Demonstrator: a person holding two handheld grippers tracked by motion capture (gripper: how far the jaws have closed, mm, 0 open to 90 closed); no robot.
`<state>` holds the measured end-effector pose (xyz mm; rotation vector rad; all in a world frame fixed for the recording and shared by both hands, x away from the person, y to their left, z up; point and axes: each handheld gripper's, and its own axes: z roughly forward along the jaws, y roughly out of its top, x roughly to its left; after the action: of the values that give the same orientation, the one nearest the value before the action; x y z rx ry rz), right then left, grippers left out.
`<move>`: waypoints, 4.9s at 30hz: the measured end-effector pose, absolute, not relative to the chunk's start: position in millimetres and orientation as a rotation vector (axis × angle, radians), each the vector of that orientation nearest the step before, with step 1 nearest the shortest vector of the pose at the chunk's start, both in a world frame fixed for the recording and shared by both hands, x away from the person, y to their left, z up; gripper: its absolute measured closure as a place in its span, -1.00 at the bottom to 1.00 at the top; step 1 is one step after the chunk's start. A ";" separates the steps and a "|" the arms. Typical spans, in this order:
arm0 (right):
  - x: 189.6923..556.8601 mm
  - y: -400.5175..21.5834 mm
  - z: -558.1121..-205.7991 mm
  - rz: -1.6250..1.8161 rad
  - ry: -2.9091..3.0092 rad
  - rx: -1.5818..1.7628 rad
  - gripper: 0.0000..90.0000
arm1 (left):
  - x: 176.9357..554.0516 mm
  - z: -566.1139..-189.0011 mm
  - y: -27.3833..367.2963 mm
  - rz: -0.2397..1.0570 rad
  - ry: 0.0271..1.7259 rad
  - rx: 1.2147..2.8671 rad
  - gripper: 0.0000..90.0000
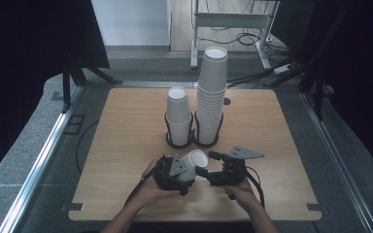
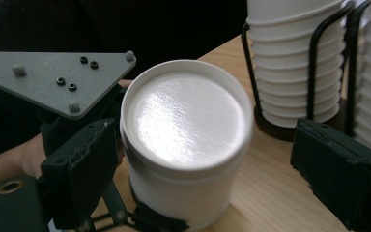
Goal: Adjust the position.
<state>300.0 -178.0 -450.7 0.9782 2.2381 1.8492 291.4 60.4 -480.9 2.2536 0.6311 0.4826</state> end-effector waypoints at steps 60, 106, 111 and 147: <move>346.9 -134.7 -403.6 0.834 2.999 0.478 -0.70 | 300.9 -468.6 34.2 0.824 0.387 2.468 -0.81; 358.1 -164.7 -419.7 0.890 3.039 0.602 -0.49 | 291.0 -467.3 34.5 0.844 0.316 2.457 -0.92; 356.2 -176.4 -415.6 0.950 2.973 0.661 -0.50 | 294.4 -467.1 49.9 0.759 0.445 2.397 -0.81; 325.0 -186.5 -441.2 1.690 2.371 0.725 -0.50 | 310.4 -467.2 103.7 0.069 0.766 1.876 -0.70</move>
<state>325.0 -186.5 -441.2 0.7252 2.3710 1.6904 310.4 103.7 -467.2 1.8761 0.7661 0.0686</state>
